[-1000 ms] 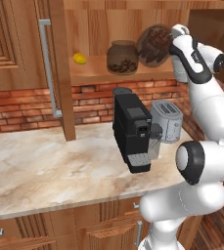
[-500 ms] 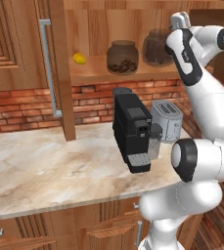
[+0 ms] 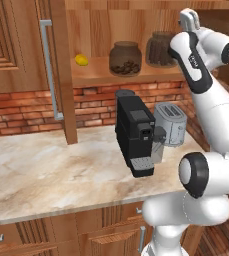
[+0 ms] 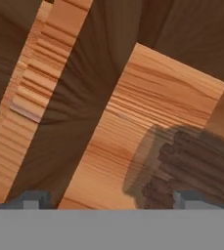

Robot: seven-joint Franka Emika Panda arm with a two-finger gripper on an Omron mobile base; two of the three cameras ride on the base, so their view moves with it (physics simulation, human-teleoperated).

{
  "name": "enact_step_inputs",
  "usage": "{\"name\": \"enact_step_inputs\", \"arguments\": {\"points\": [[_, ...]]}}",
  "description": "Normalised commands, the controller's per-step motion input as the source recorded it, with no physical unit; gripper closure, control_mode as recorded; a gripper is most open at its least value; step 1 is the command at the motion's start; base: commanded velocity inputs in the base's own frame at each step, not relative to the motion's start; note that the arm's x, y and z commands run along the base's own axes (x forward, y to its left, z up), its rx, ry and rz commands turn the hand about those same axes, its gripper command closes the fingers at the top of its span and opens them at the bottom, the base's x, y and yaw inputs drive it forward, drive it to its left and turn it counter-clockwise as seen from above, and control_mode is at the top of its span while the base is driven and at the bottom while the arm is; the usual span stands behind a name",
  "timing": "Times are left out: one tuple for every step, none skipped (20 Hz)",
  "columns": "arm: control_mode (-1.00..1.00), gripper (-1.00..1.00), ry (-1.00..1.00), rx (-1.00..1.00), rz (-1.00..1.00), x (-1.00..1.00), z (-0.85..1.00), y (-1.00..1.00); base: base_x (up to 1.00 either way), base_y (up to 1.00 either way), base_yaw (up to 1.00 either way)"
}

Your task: Pick the jar and jar from the dining table and place them in the open cabinet. Close the cabinet after placing the objects.

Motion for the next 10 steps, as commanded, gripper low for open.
{"name": "enact_step_inputs", "arguments": {"points": [[-1.0,-1.0,-0.14,-0.12,-0.03,-0.85,0.05,0.0,0.0,0.0,0.0],[-1.0,-1.0,-0.09,-0.1,-0.02,-0.91,0.16,0.0,0.0,0.0,0.0],[-1.0,-1.0,-0.06,-0.09,-0.02,-1.0,0.24,0.0,0.0,0.0,0.0],[-1.0,-1.0,-0.06,-0.09,-0.01,-1.0,0.2,0.0,0.0,0.0,0.0],[-1.0,-1.0,-0.03,-0.09,0.0,-1.0,0.21,0.0,0.0,0.0,0.0],[-1.0,-1.0,-0.02,-0.09,-0.01,-1.0,0.19,0.0,0.0,0.0,0.0],[-1.0,-1.0,0.0,-0.08,-0.02,-1.0,0.2,0.0,0.0,0.0,0.0],[-1.0,-1.0,0.0,-0.11,-0.02,-1.0,0.11,0.0,0.0,0.0,0.0],[-1.0,-1.0,0.0,-0.13,-0.03,-1.0,0.04,0.14,0.0,0.0,0.0],[-1.0,-1.0,0.0,-0.19,-0.05,-1.0,0.0,0.34,0.0,0.0,0.0]]}}
